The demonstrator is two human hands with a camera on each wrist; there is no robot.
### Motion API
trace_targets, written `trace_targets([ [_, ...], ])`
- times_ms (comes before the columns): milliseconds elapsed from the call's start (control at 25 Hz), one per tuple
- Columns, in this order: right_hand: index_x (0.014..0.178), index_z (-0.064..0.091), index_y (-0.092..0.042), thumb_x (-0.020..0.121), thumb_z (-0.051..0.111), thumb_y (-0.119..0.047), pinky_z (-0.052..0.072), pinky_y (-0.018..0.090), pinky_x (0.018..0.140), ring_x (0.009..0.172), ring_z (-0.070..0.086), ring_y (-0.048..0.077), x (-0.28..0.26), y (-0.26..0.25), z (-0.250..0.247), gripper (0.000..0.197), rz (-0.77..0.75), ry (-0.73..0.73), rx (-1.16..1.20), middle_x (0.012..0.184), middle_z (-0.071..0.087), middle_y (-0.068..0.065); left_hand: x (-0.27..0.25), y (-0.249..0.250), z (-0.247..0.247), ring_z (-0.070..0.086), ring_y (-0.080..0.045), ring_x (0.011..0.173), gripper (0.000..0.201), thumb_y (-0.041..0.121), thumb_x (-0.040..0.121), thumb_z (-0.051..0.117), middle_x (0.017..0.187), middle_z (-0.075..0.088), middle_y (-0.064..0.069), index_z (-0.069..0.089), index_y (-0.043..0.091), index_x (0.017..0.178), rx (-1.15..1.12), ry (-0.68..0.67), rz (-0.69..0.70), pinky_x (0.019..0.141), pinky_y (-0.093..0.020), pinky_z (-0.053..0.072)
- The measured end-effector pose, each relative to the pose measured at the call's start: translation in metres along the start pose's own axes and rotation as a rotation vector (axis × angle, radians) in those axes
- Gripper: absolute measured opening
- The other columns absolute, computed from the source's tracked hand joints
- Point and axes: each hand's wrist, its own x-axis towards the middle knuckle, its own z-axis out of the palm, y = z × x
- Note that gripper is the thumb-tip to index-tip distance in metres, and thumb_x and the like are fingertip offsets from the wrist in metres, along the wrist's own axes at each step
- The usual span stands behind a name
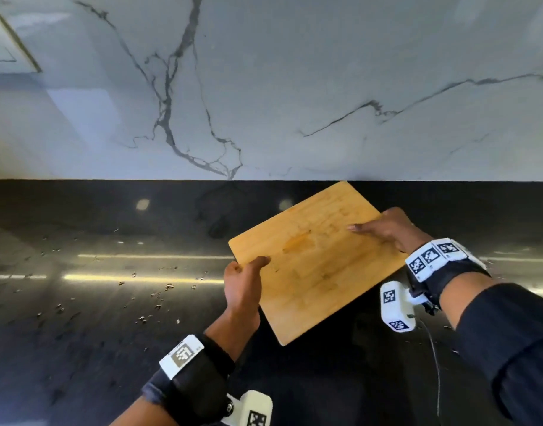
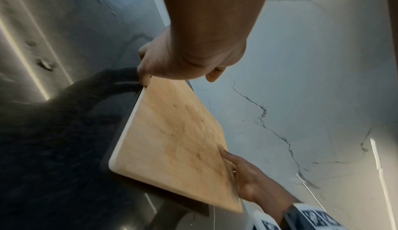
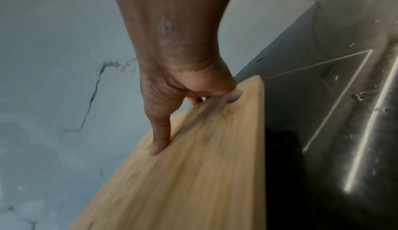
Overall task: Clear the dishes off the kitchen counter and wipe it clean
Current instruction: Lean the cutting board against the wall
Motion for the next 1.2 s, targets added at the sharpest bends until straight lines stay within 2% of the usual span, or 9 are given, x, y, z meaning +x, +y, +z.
trace_targets([
  [120, 0.120, 0.058, -0.005, 0.023, 0.086, -0.076, 0.046, 0.052, 0.101, 0.116, 0.059, 0.037, 0.002, 0.018, -0.032, 0.124, 0.009, 0.113, 0.237, 0.116, 0.067, 0.016, 0.017, 0.011, 0.029, 0.061, -0.027, 0.083, 0.031, 0.025, 0.070, 0.079, 0.087, 0.063, -0.009, 0.056, 0.010, 0.085, 0.027, -0.007, 0.068, 0.069, -0.035, 0.044],
  [200, 0.095, 0.063, -0.010, 0.041, 0.092, -0.060, 0.054, 0.048, 0.090, 0.098, 0.067, 0.030, -0.001, 0.026, -0.070, 0.079, -0.064, 0.176, 0.443, 0.098, 0.071, 0.010, 0.027, 0.026, 0.064, 0.059, -0.024, 0.076, 0.022, 0.026, 0.074, 0.076, 0.079, 0.060, -0.008, 0.058, 0.014, 0.078, 0.054, -0.055, 0.145, 0.065, -0.033, 0.044],
  [280, 0.087, 0.060, -0.013, 0.059, 0.092, -0.041, 0.057, 0.042, 0.080, 0.087, 0.067, 0.023, 0.005, 0.039, -0.111, 0.051, -0.167, 0.245, 0.591, 0.092, 0.069, 0.006, 0.027, 0.044, 0.113, 0.065, -0.022, 0.084, 0.037, 0.037, 0.075, 0.077, 0.095, 0.070, -0.006, 0.066, 0.014, 0.101, 0.095, -0.136, 0.187, 0.074, -0.036, 0.053],
  [400, 0.105, 0.052, -0.011, 0.070, 0.087, -0.036, 0.057, 0.034, 0.071, 0.085, 0.063, 0.014, 0.027, 0.066, -0.165, 0.055, -0.300, 0.320, 0.678, 0.098, 0.063, 0.002, 0.019, 0.059, 0.195, 0.066, -0.022, 0.101, 0.058, 0.040, 0.074, 0.078, 0.110, 0.070, -0.003, 0.058, 0.014, 0.121, 0.149, -0.225, 0.339, 0.092, -0.046, 0.052],
  [520, 0.110, 0.040, -0.014, 0.080, 0.078, -0.037, 0.045, 0.013, 0.060, 0.083, 0.053, 0.000, 0.065, 0.105, -0.212, 0.053, -0.373, 0.354, 0.630, 0.096, 0.053, -0.009, 0.009, 0.061, 0.276, 0.059, -0.017, 0.101, 0.046, 0.029, 0.084, 0.074, 0.111, 0.061, 0.001, 0.047, 0.018, 0.119, 0.228, -0.227, 0.484, 0.085, -0.034, 0.044],
  [720, 0.118, 0.036, -0.010, 0.084, 0.073, -0.039, 0.044, 0.016, 0.067, 0.100, 0.055, 0.016, 0.125, 0.164, -0.259, 0.058, -0.380, 0.380, 0.550, 0.115, 0.055, 0.005, 0.026, 0.044, 0.372, 0.056, -0.021, 0.116, 0.086, 0.052, 0.067, 0.081, 0.130, 0.054, -0.005, 0.040, 0.018, 0.134, 0.341, -0.248, 0.609, 0.097, -0.039, 0.048],
  [840, 0.121, 0.036, -0.005, 0.086, 0.072, -0.035, 0.044, 0.011, 0.062, 0.101, 0.052, 0.013, 0.149, 0.178, -0.266, 0.058, -0.358, 0.358, 0.548, 0.115, 0.052, 0.002, 0.041, 0.038, 0.399, 0.055, -0.022, 0.121, 0.102, 0.068, 0.053, 0.081, 0.135, 0.052, -0.004, 0.038, 0.026, 0.135, 0.420, -0.230, 0.637, 0.102, -0.051, 0.047],
  [1120, 0.127, 0.034, -0.010, 0.087, 0.070, -0.034, 0.042, 0.007, 0.063, 0.105, 0.051, 0.011, 0.179, 0.173, -0.276, 0.058, -0.423, 0.298, 0.586, 0.120, 0.051, 0.001, 0.038, 0.030, 0.416, 0.033, -0.027, 0.140, 0.114, 0.030, 0.071, 0.087, 0.154, 0.024, -0.009, 0.009, 0.016, 0.153, 0.554, -0.106, 0.727, 0.115, -0.048, 0.031],
  [1200, 0.129, 0.033, -0.010, 0.087, 0.071, -0.033, 0.044, 0.010, 0.075, 0.108, 0.050, 0.010, 0.179, 0.176, -0.275, 0.061, -0.440, 0.294, 0.577, 0.123, 0.051, 0.000, 0.033, 0.021, 0.415, 0.026, -0.033, 0.143, 0.125, 0.027, 0.073, 0.086, 0.158, 0.012, -0.011, -0.008, 0.016, 0.155, 0.680, -0.071, 0.718, 0.114, -0.051, 0.030],
])
